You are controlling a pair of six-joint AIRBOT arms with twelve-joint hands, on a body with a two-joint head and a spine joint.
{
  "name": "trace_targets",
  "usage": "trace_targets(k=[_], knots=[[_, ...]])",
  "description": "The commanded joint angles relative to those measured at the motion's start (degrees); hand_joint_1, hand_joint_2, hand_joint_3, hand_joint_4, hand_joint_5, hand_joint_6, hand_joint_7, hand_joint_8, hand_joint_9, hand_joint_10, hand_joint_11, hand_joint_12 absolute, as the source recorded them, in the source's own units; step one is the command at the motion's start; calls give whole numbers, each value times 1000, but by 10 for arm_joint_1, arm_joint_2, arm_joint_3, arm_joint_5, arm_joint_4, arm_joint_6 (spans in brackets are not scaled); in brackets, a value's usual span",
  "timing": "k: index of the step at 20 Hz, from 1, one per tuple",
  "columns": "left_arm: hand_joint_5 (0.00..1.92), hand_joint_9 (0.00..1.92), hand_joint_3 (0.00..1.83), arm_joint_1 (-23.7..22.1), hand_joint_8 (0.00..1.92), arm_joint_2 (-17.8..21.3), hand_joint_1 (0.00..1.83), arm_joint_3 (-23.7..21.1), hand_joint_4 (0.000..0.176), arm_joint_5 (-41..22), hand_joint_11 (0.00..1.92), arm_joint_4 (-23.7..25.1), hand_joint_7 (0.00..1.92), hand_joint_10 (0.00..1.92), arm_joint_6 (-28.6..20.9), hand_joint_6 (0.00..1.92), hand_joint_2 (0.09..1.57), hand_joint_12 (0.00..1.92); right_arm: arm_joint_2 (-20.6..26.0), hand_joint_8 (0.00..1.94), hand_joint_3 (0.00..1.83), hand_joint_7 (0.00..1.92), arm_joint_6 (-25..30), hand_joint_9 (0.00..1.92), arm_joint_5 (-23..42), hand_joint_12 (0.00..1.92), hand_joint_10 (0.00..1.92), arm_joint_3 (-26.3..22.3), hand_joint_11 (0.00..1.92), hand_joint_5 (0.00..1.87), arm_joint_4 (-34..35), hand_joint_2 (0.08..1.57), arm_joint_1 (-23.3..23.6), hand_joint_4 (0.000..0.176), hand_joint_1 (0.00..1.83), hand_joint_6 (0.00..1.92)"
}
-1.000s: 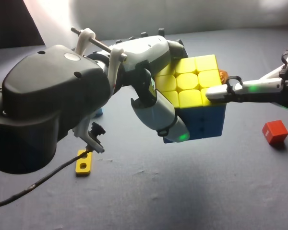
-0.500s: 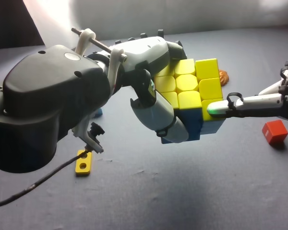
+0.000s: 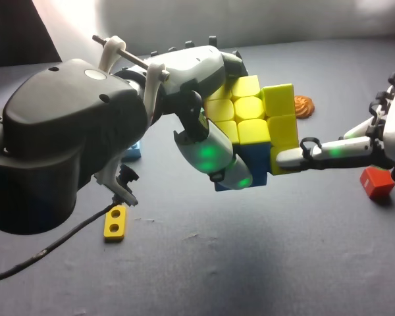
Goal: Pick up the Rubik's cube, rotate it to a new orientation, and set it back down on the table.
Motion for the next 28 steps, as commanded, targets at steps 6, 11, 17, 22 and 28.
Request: trace_targets(k=[6, 11, 17, 22, 28], knots=[[867, 756, 0, -16, 1231, -3, 1358, 0, 0, 2, 522, 33, 871, 1413, -13, 1033, 1170, 1246, -27, 1832, 726, 627, -4, 1001, -45, 1921, 1921, 10, 980, 0, 9, 994, -2, 176, 1308, 0], [844, 697, 0, -16, 1384, -3, 1349, 0, 0, 2, 512, 33, 802, 1496, -13, 1005, 1199, 1309, -44, 1807, 745, 648, -4, 1005, -63, 1921, 1921, 17, 971, 0, 10, 970, -3, 176, 1316, 0], [832, 718, 0, -17, 1419, -4, 1350, 0, 0, 2, 518, 32, 802, 1443, -13, 1007, 1198, 1251, -60, 1773, 687, 651, -2, 997, -74, 1921, 1921, 28, 974, 0, 10, 988, -8, 176, 1315, 0], [884, 739, 0, -18, 1308, -4, 1357, 0, 0, 2, 514, 32, 838, 1441, -13, 946, 1178, 1224, -70, 1866, 776, 624, -1, 1043, -83, 1921, 1921, 37, 983, 0, 10, 982, -13, 176, 1305, 0], [856, 717, 1, -18, 1382, -5, 1352, 0, 0, 1, 549, 32, 814, 1437, -13, 1003, 1190, 1209, -75, 1833, 797, 651, 0, 1045, -86, 1921, 1921, 41, 1008, 0, 10, 953, -17, 176, 1314, 0]])
